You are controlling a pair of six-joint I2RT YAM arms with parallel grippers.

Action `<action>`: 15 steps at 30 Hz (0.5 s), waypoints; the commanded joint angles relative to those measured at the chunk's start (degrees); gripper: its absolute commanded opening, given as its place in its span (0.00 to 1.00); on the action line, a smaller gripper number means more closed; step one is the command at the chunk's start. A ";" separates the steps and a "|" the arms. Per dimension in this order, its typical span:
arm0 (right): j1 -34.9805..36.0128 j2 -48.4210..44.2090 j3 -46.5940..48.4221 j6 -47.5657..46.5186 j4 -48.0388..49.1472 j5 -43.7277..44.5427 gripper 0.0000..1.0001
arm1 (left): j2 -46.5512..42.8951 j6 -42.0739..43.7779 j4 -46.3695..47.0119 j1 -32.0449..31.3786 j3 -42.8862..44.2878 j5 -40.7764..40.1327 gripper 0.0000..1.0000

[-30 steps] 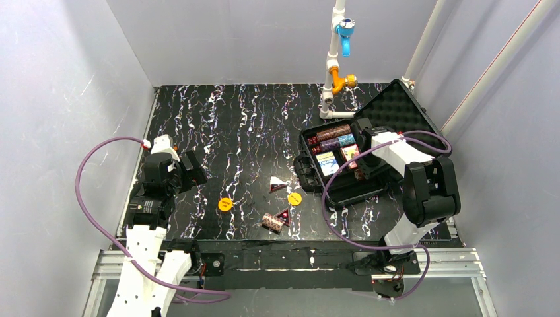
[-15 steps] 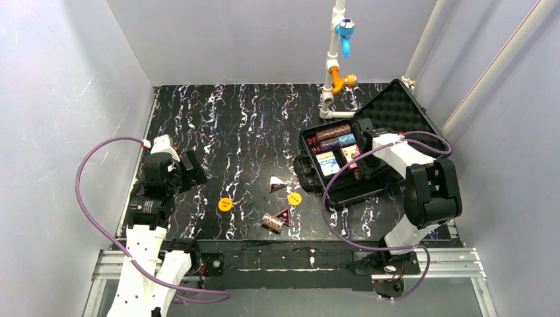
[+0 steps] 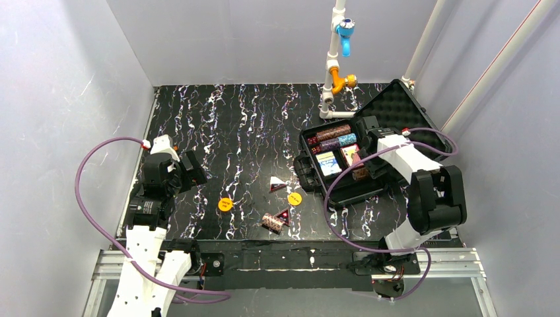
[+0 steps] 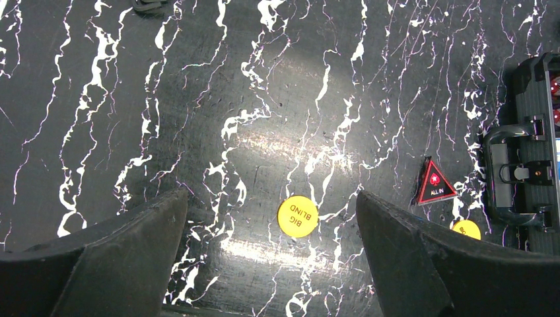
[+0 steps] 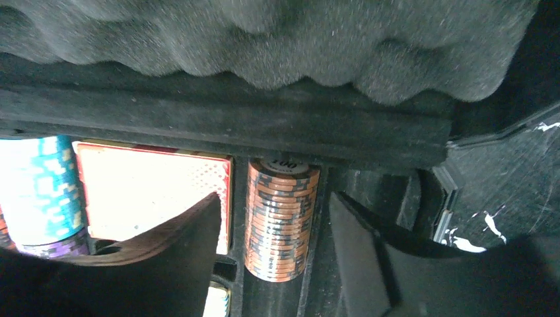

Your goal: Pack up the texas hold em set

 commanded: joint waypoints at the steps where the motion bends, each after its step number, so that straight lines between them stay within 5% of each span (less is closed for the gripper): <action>1: -0.56 -3.45 0.03 -1.67 1.18 4.10 0.75 | -0.30 0.37 0.10 0.23 -0.15 -0.40 0.99; 15: -0.69 -9.73 0.54 -10.30 6.17 1.63 0.96 | -0.88 0.36 0.01 0.18 -0.24 -0.38 0.99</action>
